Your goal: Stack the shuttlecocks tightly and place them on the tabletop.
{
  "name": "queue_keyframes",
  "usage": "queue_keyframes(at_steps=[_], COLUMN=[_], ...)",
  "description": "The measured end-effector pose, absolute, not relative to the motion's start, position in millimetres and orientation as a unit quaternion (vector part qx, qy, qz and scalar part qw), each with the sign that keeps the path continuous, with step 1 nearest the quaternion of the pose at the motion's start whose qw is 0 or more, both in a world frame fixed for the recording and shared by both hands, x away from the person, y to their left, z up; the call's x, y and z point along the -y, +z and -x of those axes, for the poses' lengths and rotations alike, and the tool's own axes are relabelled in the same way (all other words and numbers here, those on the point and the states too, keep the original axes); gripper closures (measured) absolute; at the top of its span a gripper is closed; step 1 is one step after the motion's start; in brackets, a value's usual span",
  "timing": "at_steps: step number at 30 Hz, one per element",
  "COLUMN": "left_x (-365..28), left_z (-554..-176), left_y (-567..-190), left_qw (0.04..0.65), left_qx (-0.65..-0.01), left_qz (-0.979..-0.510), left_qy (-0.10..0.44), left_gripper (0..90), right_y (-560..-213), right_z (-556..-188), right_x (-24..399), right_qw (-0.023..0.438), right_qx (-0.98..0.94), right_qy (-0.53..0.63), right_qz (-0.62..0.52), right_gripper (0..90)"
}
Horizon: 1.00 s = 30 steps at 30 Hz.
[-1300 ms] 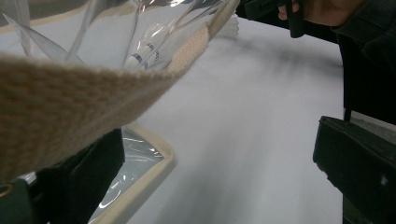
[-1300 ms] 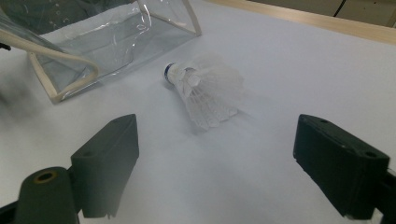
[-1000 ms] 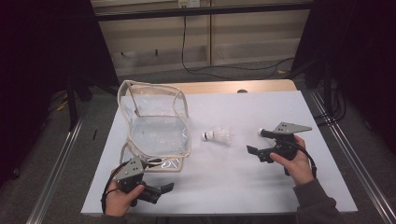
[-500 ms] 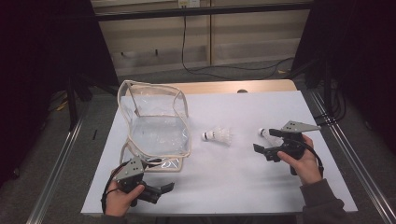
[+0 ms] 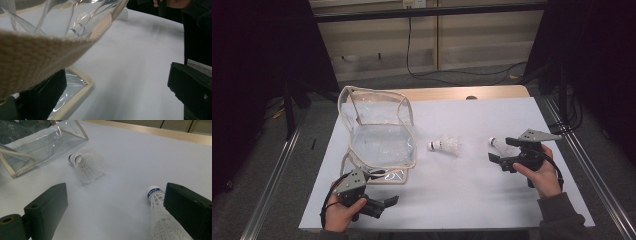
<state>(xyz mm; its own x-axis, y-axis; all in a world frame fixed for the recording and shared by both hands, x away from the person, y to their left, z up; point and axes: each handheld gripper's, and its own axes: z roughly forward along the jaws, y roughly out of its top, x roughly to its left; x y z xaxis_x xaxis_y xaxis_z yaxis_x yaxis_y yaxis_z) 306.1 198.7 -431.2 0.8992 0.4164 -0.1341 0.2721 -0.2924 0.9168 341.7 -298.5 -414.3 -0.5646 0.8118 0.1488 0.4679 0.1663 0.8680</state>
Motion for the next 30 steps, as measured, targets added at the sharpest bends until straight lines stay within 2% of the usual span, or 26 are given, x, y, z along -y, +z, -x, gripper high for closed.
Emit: queue_keyframes(at_steps=[30], left_x=[-198.2], left_z=[-306.0], left_y=[-431.1], left_qw=[0.555], left_qx=[-0.215], left_qz=[-0.801], left_qy=[0.064], left_gripper=[2.1], right_y=[-417.8], right_z=[-338.9], right_x=[323.9], right_qw=[0.2], right_qx=[-0.733], right_qy=[0.464], right_qz=[-0.455], right_gripper=[5.9])
